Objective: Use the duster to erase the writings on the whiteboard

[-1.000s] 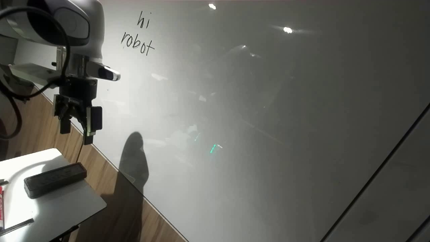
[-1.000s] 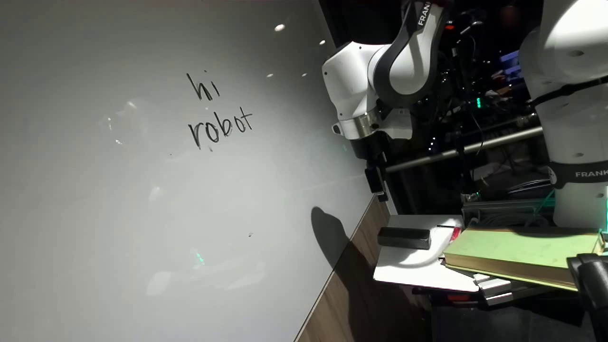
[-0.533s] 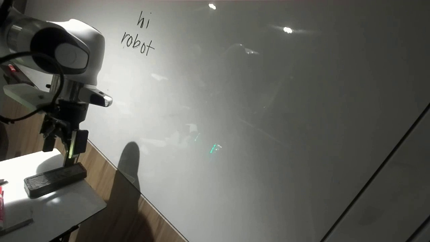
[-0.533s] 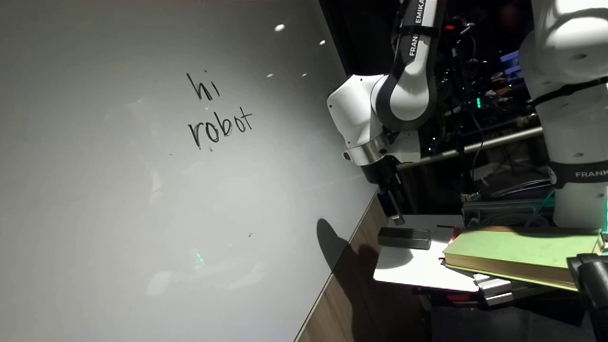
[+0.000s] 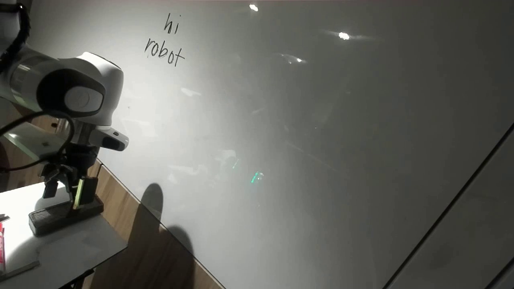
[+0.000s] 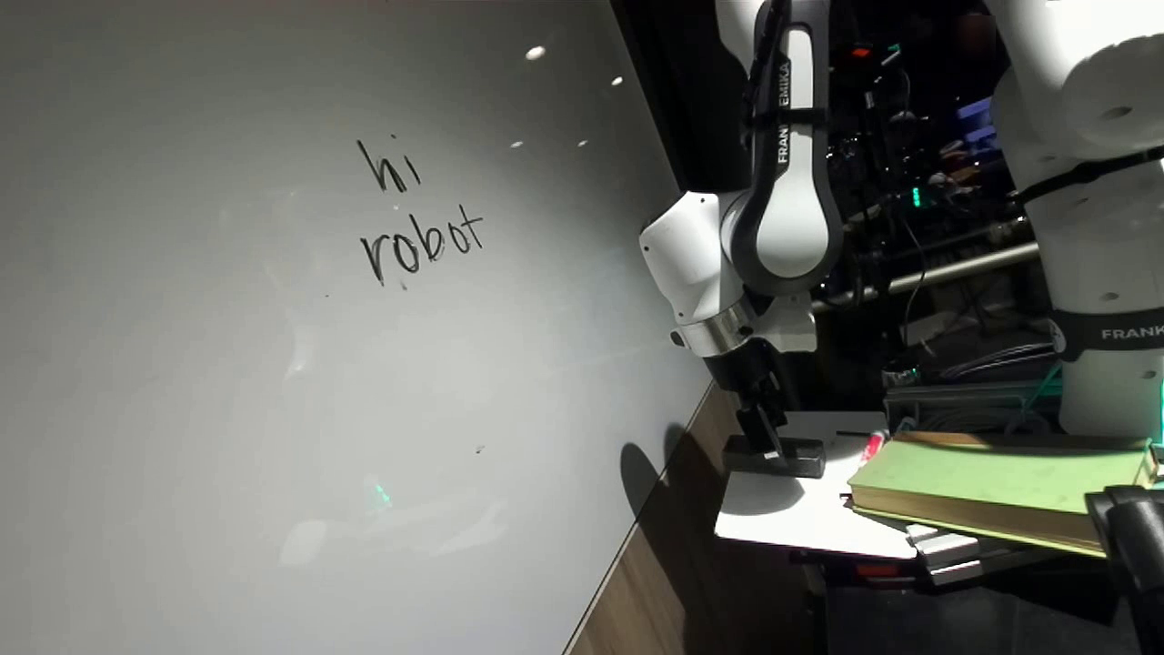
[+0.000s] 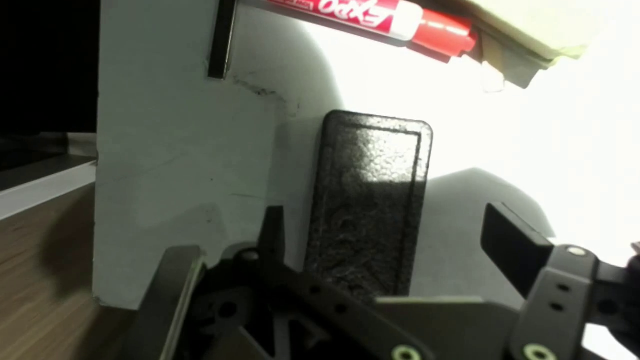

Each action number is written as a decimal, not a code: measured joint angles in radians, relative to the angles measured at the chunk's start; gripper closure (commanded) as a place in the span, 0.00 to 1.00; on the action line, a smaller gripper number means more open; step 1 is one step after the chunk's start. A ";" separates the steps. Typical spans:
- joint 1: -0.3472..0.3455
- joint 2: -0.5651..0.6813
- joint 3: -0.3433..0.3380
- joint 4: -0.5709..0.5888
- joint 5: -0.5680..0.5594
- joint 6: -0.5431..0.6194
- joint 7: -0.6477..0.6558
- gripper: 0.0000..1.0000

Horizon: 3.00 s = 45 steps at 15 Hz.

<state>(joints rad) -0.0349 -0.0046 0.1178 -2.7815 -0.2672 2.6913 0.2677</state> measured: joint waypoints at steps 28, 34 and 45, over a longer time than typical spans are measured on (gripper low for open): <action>0.178 -0.317 0.053 0.245 0.129 -0.256 -0.145 0.70; 0.169 -0.307 0.073 0.523 0.121 -0.369 -0.146 0.70; 0.135 -0.202 0.061 0.808 0.118 -0.542 -0.149 0.70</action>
<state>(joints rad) 0.0999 -0.2066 0.1783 -1.9731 -0.1488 2.1494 0.1189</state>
